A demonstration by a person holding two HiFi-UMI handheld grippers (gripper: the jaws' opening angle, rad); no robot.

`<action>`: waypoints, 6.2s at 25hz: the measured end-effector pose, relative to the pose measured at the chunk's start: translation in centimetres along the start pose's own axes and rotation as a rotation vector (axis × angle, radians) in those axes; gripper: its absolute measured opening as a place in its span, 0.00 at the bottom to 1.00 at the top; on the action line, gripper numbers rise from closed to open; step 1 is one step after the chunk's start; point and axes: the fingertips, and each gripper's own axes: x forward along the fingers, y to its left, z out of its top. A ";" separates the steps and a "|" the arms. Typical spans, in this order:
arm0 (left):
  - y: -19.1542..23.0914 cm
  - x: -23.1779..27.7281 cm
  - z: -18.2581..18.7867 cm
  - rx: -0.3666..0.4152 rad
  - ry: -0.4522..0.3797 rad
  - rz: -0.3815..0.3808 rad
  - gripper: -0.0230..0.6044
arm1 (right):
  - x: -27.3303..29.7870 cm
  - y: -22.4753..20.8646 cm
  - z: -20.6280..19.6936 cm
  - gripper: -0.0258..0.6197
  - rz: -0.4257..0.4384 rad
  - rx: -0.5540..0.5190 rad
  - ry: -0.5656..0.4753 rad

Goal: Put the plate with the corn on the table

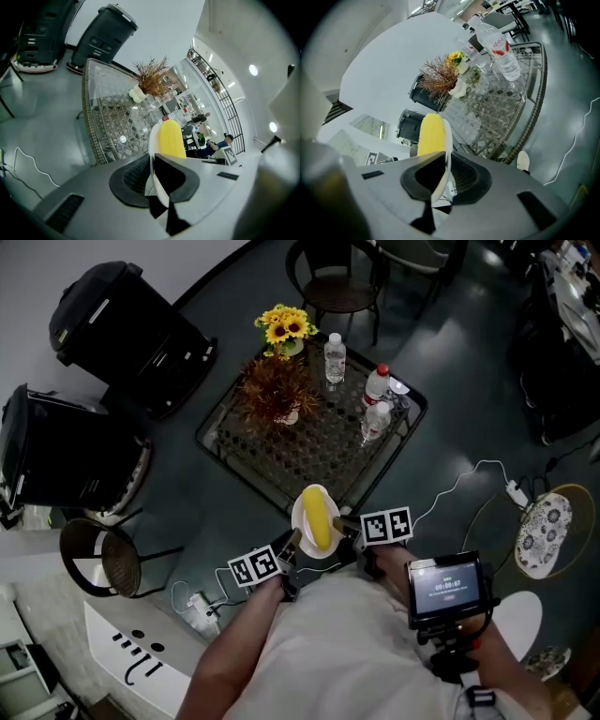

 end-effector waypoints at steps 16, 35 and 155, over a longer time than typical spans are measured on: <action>0.7 6.1 2.3 0.003 0.029 0.047 0.09 | 1.3 -4.6 4.5 0.11 -0.021 -0.010 0.057; 4.1 10.8 3.5 -0.005 0.051 0.115 0.09 | 4.3 -8.8 7.0 0.11 -0.063 -0.036 0.107; -6.6 -9.2 -5.7 0.516 -0.221 -0.107 0.05 | -10.9 7.1 -4.7 0.05 -0.048 -0.449 -0.405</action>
